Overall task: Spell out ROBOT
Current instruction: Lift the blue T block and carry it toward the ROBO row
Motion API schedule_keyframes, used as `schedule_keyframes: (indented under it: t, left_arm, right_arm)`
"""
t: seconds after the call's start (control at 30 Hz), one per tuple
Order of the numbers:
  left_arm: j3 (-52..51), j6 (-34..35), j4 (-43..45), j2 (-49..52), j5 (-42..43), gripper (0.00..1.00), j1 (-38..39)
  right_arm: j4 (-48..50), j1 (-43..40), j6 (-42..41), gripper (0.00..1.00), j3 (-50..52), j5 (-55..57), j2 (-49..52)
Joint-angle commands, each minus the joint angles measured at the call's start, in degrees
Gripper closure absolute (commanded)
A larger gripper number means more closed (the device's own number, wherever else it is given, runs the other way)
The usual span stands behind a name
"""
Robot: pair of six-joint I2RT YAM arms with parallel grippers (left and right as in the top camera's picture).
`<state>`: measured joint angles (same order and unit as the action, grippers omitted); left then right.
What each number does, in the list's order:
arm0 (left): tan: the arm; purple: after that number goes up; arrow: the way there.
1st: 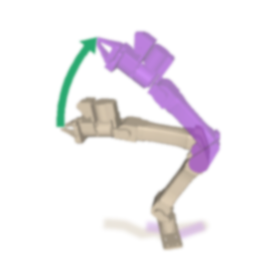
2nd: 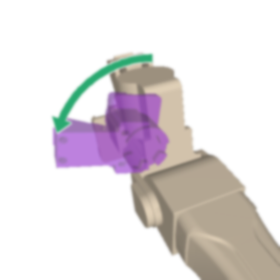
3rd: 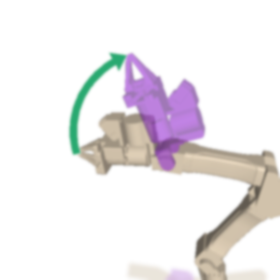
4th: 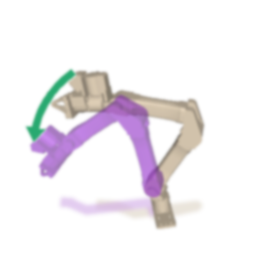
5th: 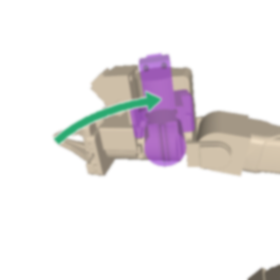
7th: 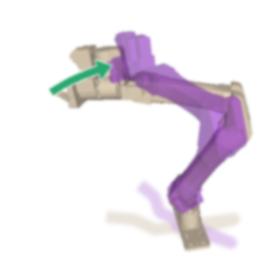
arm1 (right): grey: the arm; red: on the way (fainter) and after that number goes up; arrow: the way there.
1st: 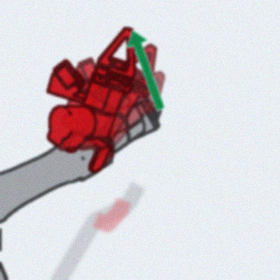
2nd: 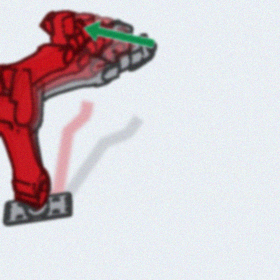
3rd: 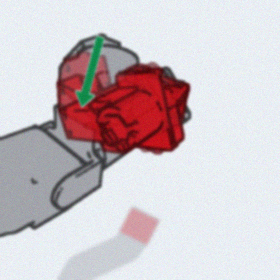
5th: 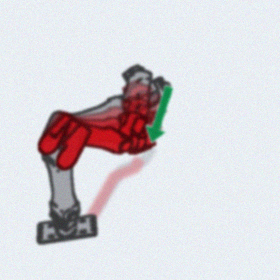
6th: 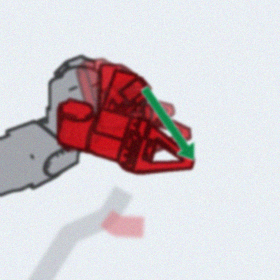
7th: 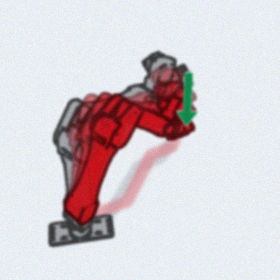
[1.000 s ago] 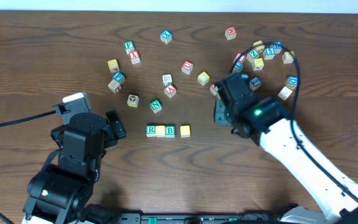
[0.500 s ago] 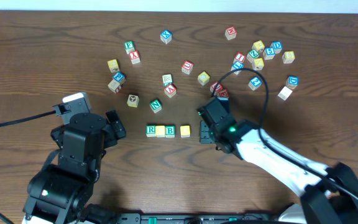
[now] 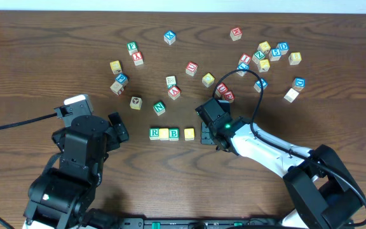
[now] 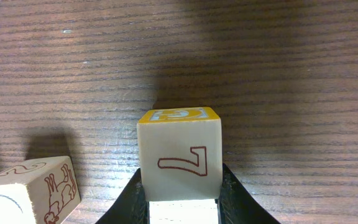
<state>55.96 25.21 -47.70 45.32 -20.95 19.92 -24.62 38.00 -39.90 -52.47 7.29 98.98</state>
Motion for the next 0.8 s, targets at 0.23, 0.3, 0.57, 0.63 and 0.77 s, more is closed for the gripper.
schedule_keyframes:
  t: [0.23, 0.3, 0.57, 0.63, 0.77]
  left_arm:
    - [1.3, -0.8, 0.0, 0.0, -0.8, 0.01, -0.3]
    - [1.3, -0.8, 0.0, 0.0, -0.8, 0.01, -0.3]
    - [1.3, -0.8, 0.0, 0.0, -0.8, 0.01, -0.3]
    - [1.3, -0.8, 0.0, 0.0, -0.8, 0.01, -0.3]
    - [1.3, -0.8, -0.1, 0.0, -0.8, 0.01, -0.3]
  right_arm:
    - [-1.0, -0.1, -0.3, 0.84, -0.9, -0.2, 1.0]
    - [-2.4, 0.0, -0.3, 0.86, -1.7, -0.2, 1.0]
    - [-9.8, 0.4, -0.3, 0.93, -8.3, -0.1, 1.0]
    - [-10.7, 0.7, -0.3, 0.91, -9.8, -0.2, 1.0]
    - [-13.1, 0.8, -0.3, 0.88, -12.7, -0.2, 1.0]
